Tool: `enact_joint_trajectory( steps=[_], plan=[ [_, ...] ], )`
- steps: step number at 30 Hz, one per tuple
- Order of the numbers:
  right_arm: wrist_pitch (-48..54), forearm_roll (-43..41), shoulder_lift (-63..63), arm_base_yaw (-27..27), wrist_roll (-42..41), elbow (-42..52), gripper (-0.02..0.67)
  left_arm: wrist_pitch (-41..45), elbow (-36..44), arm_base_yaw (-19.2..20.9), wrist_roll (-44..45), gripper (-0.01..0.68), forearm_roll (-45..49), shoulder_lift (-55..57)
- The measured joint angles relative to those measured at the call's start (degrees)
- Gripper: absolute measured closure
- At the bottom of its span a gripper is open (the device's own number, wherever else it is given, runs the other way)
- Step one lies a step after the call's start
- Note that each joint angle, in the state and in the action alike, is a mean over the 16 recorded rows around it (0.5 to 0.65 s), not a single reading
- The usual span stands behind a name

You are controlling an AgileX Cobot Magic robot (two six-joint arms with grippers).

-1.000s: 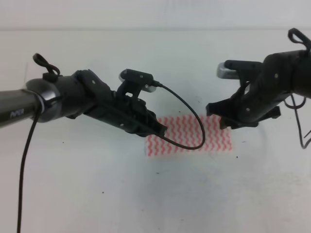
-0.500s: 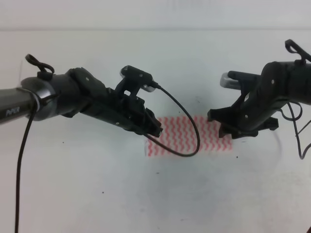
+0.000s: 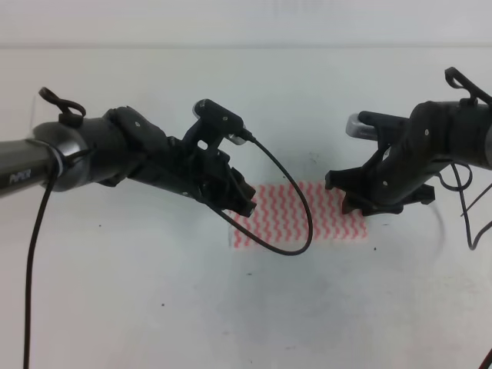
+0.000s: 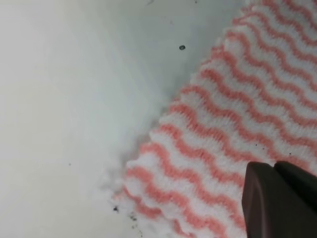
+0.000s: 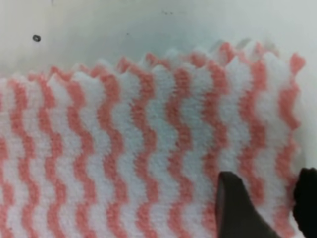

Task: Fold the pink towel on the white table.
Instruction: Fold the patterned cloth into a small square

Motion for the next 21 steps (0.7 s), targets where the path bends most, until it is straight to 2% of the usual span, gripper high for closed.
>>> enact_joint_trajectory(
  steps=[21],
  plan=[
    [1.32,1.19,0.61,-0.08,-0.13,-0.21,0.398,-0.19,0.07,-0.02,0.93,0.677,-0.55,4.40]
  ],
)
